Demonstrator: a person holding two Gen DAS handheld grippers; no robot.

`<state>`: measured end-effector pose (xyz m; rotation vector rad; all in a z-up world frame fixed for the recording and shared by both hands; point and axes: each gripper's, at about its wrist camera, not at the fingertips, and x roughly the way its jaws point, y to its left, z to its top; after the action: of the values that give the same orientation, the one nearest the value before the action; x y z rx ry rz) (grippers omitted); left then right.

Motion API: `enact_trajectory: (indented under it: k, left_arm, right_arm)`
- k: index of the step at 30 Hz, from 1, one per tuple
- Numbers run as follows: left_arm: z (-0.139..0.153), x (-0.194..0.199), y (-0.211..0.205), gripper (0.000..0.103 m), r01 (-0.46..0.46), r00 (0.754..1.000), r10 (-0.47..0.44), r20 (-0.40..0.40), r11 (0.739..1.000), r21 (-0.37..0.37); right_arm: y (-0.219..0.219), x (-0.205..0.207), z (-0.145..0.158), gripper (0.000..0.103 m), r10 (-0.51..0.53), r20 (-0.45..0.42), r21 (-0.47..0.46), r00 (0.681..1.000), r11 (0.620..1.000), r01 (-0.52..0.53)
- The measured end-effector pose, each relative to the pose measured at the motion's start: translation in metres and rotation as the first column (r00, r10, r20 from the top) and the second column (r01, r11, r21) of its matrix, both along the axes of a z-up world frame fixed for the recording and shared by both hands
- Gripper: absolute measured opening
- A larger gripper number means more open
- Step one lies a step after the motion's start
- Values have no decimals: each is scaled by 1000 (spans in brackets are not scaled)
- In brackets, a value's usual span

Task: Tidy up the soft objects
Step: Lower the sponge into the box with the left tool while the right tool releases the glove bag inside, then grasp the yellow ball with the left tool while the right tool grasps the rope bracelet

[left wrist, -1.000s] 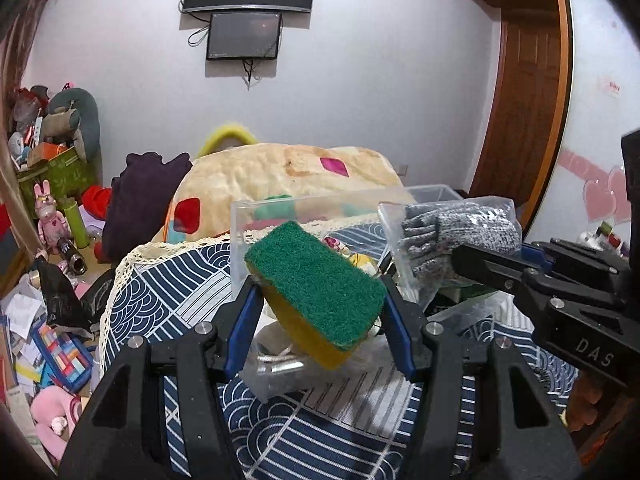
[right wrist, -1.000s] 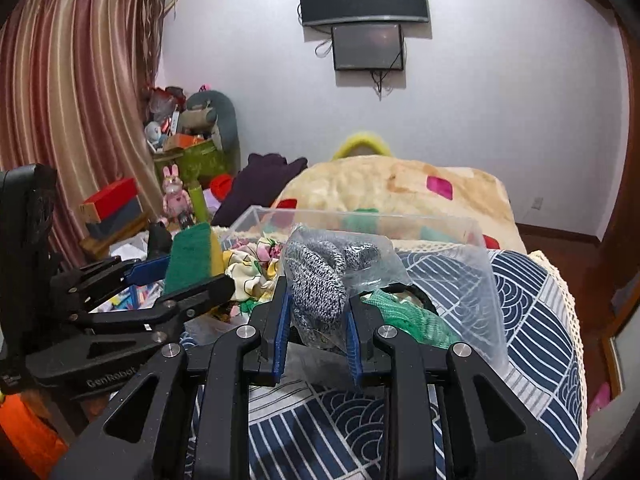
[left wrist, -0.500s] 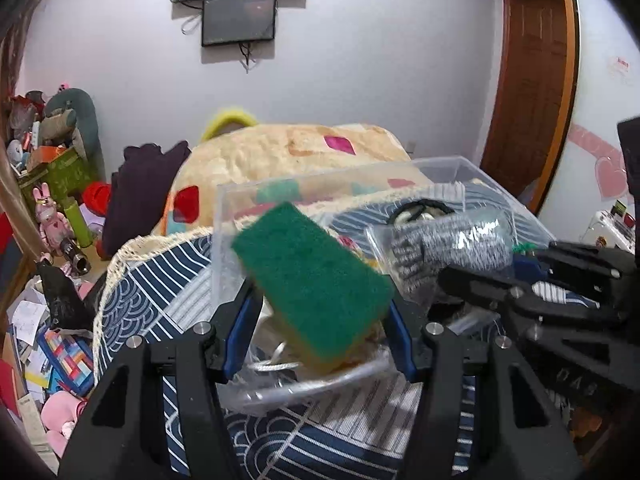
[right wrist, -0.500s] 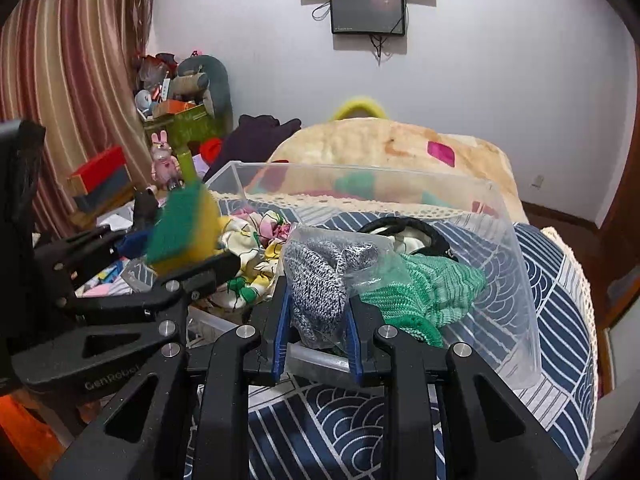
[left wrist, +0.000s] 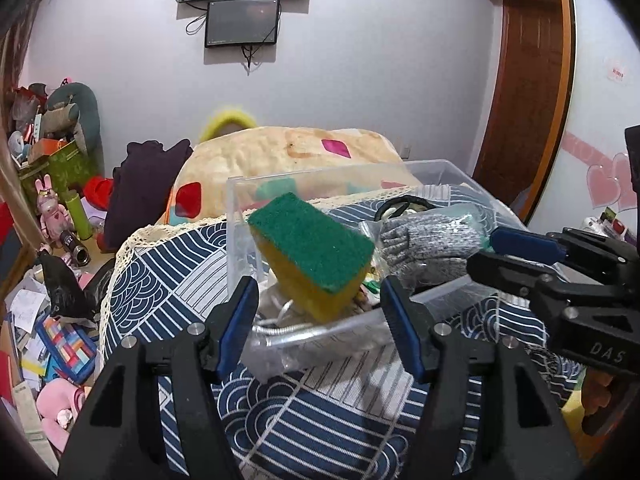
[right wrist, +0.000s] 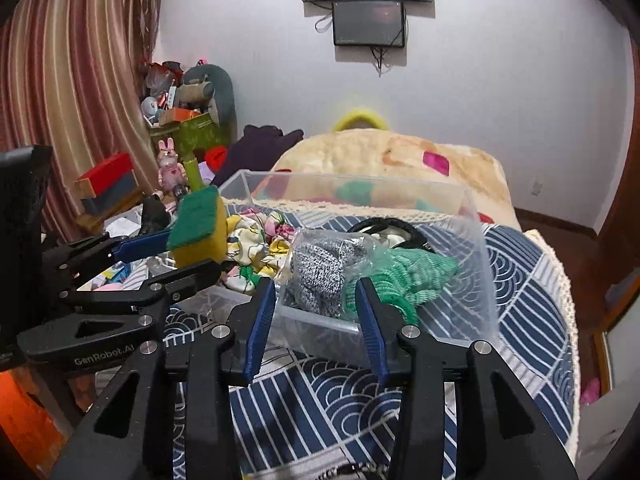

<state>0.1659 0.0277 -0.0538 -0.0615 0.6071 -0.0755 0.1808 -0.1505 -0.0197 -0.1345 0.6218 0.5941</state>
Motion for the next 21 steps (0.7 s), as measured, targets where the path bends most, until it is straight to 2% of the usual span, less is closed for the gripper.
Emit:
enact_trajectory:
  k: [4, 6, 12, 17, 21]
  left_arm:
    - [11, -14, 1, 64, 5, 1000, -5, 29, 1000, -16]
    - [16, -22, 1, 69, 2, 999, -1, 51, 1000, -23]
    - [31, -49, -8, 81, 49, 994, -45, 97, 998, -41]
    - [26, -64, -23, 86, 85, 992, -80, 96, 995, -47]
    - [15, -69, -34, 87, 129, 991, -125, 56, 989, -73]
  right_arm:
    - [-8, -10, 11, 48, -8, 45, 17, 999, 1000, 7]
    - [-15, -18, 19, 51, -17, 78, 32, 997, 999, 15]
    - [-34, -34, 31, 52, -42, 120, 65, 992, 997, 34]
    - [-45, -46, 24, 52, -66, 127, 26, 990, 998, 63]
    - [-53, -50, 6, 55, -80, 79, 4, 994, 997, 80]
